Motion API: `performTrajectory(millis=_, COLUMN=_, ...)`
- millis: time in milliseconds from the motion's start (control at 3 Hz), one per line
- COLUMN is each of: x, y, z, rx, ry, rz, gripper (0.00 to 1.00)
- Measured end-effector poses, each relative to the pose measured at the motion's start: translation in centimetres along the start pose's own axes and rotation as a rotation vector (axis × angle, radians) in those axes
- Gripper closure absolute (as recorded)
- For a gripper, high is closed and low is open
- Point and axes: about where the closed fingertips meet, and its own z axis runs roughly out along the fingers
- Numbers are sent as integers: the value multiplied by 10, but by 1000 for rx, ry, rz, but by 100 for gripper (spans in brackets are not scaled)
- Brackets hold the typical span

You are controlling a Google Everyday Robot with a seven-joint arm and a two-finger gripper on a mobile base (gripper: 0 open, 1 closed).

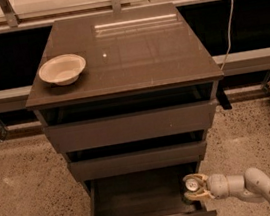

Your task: Place green can into bottom drawer

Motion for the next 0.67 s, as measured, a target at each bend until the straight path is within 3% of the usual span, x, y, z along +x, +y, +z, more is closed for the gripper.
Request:
performTrajectory(millis=333, x=0, y=0, z=0, rx=0, ry=0, rz=0, gripper=100)
performTrajectory(millis=667, x=6, y=-17, z=15, rx=29, ry=-65, rz=-25, gripper=100)
